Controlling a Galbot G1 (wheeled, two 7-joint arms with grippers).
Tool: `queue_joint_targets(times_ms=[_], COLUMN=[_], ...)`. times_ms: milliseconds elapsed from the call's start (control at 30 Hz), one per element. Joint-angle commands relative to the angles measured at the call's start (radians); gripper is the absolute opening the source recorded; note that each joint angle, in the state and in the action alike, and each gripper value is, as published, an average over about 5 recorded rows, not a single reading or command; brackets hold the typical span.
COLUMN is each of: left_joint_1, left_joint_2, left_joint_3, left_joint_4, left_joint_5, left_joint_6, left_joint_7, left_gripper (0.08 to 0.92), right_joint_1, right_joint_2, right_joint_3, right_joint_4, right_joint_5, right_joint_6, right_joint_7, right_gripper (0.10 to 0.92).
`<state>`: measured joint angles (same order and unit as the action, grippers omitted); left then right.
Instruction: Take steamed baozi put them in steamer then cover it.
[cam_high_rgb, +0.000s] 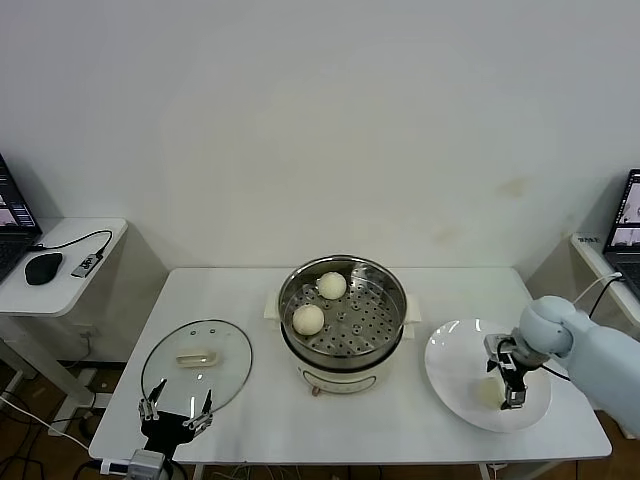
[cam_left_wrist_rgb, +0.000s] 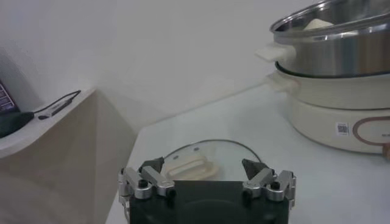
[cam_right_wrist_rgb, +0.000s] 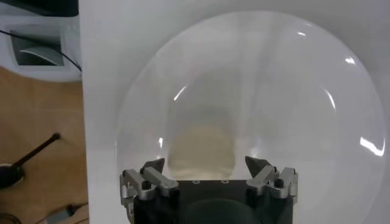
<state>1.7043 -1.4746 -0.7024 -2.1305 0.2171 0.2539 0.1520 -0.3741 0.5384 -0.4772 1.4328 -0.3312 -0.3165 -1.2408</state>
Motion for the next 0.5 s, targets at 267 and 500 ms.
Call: queue_joint_targets(times_ms=[267,500], left_joint_1=[-0.009,-0.008], left_joint_2=[0.000,0.000], left_joint_3=[0.005,0.006], left_joint_4=[0.012,0.013], left_joint_5=[0.003,0.003], left_joint_6=[0.002,0.002], left_joint_7=[0.002,0.002], left_gripper=[0.823,0.823], right_joint_1=[-0.016,-0.022], right_joint_2=[0.004,0.007], right_joint_3=[0.009,0.016], right_joint_4=[-0.011,-0.011], right_joint_5=[-0.006,0.001], right_joint_6=[-0.001,-0.001], right_joint_7=[0.014,0.017], right_gripper=[0.823,0.742])
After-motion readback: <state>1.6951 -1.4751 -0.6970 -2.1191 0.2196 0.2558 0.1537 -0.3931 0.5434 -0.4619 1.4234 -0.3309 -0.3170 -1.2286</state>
